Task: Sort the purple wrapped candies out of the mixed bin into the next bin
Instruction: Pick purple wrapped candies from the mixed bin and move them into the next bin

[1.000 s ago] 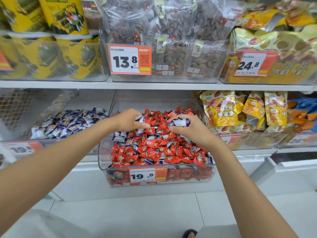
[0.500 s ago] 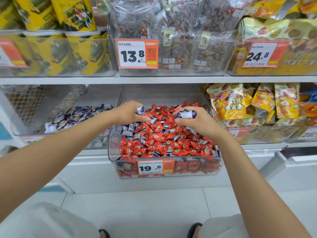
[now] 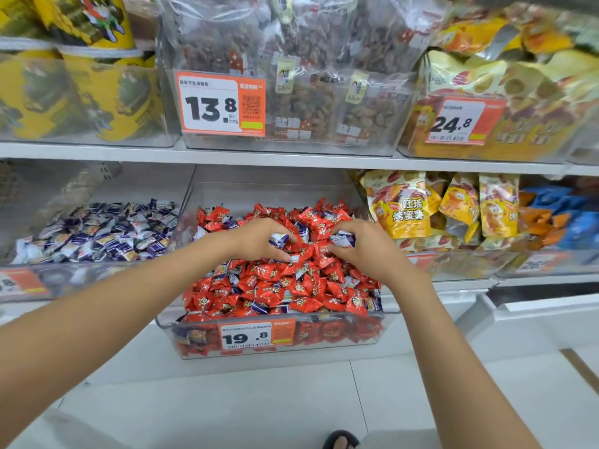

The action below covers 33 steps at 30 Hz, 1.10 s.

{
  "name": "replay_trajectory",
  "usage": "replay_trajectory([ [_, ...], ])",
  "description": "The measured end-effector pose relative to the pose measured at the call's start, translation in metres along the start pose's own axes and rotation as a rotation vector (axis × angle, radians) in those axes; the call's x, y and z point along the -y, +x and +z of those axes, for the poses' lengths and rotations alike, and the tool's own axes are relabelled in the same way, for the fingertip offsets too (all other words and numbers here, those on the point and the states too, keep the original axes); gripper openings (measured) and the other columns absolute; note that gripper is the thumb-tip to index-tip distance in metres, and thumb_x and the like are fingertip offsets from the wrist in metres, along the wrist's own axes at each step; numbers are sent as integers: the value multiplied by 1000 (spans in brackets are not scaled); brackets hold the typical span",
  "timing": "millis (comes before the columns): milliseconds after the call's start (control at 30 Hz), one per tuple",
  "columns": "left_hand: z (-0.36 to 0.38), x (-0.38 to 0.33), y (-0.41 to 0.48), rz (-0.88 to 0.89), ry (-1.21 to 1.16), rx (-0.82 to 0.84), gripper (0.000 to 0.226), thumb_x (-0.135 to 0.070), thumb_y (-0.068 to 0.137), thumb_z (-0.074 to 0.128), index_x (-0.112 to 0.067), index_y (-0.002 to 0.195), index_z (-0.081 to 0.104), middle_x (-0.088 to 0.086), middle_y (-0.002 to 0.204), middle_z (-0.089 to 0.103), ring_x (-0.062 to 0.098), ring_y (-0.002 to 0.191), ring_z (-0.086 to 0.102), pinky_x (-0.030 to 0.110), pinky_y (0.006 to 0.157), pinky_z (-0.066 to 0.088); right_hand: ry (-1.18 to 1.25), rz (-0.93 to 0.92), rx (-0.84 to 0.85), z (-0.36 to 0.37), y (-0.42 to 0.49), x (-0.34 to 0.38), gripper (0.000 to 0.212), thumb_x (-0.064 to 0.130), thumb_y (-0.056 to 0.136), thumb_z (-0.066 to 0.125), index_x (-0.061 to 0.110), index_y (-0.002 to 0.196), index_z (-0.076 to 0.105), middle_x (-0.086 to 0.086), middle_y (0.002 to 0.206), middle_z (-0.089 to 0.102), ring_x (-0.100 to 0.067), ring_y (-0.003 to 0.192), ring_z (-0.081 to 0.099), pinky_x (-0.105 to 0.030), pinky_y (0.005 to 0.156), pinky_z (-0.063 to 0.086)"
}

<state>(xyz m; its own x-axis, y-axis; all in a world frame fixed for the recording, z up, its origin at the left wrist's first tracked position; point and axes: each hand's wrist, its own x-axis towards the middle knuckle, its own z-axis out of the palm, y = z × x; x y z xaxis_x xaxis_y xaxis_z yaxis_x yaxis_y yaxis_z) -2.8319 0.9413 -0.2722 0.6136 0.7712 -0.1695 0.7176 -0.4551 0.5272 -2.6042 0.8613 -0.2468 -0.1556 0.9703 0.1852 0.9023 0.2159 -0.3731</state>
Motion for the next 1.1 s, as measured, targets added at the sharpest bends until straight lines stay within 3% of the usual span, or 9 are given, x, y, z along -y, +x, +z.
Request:
replay_trajectory([
  [100, 10, -7, 9, -8, 169, 82, 64, -28, 93, 63, -29, 149, 32, -1, 155, 35, 23, 138, 38, 33, 109, 33, 32, -6, -12, 1, 0, 1, 35, 34, 90, 69, 17, 120, 66, -3, 120, 66, -17, 92, 59, -26, 78, 44],
  [267, 9, -16, 10, 2, 347, 102, 74, -23, 95, 60, -36, 154, 15, -3, 155, 34, 29, 113, 56, 21, 65, 37, 64, -8, -27, 1, 0, 1, 26, 32, 90, 68, 15, 110, 69, 4, 97, 65, -1, 64, 46, -22, 63, 37],
  [467, -3, 5, -13, 3, 58, -85, 65, -25, 91, 65, -29, 149, 35, -1, 155, 35, 20, 136, 42, 37, 108, 40, 136, 29, -28, -3, -5, 8, 29, 31, 91, 67, 18, 117, 67, 21, 66, 38, 2, 51, 40, -12, 48, 30],
  [533, -16, 11, -25, -25, -23, -144, 50, -29, 93, 63, -27, 140, 46, -1, 150, 41, 11, 123, 52, 35, 103, 43, 160, 35, -11, -3, -6, 10, 29, 32, 91, 67, 18, 117, 67, 17, 60, 38, -1, 47, 41, -13, 45, 30],
  [600, -31, 18, -37, -15, -70, -189, 32, -28, 93, 63, -24, 125, 57, -6, 139, 49, -8, 80, 60, 22, 79, 50, 164, 42, -5, -1, -7, 12, 31, 34, 91, 67, 20, 118, 67, 17, 61, 37, -3, 49, 37, -14, 47, 27],
  [667, -43, 24, -46, -6, -138, -208, 19, -23, 93, 64, -22, 111, 60, -5, 127, 56, -1, 56, 54, 17, 61, 45, 185, 46, -18, 1, -6, 13, 32, 35, 90, 68, 21, 119, 66, 21, 65, 35, 0, 53, 35, -14, 51, 26],
  [767, -58, 30, -57, -10, -218, -241, 7, -18, 92, 64, -23, 95, 61, 6, 102, 65, 15, 58, 52, 32, 56, 44, 212, 51, -26, 2, -5, 13, 31, 37, 89, 68, 23, 116, 67, 24, 70, 39, 2, 55, 38, -15, 53, 29],
  [1000, -47, 10, -41, -33, -284, -229, 25, -30, 85, 73, -16, 81, 52, -7, 75, 55, 8, 56, 46, 21, 62, 40, 248, 63, -31, 0, -3, 16, 26, 34, 90, 68, 25, 115, 67, 21, 65, 35, 1, 52, 38, -12, 49, 27],
  [1100, -21, -5, -5, -38, -279, -254, 35, -42, 79, 76, -15, 83, 54, -1, 80, 57, 16, 72, 52, 31, 69, 41, 267, 64, -40, -1, -3, 15, 23, 34, 89, 69, 27, 112, 67, 22, 66, 39, 2, 54, 40, -14, 54, 30],
])
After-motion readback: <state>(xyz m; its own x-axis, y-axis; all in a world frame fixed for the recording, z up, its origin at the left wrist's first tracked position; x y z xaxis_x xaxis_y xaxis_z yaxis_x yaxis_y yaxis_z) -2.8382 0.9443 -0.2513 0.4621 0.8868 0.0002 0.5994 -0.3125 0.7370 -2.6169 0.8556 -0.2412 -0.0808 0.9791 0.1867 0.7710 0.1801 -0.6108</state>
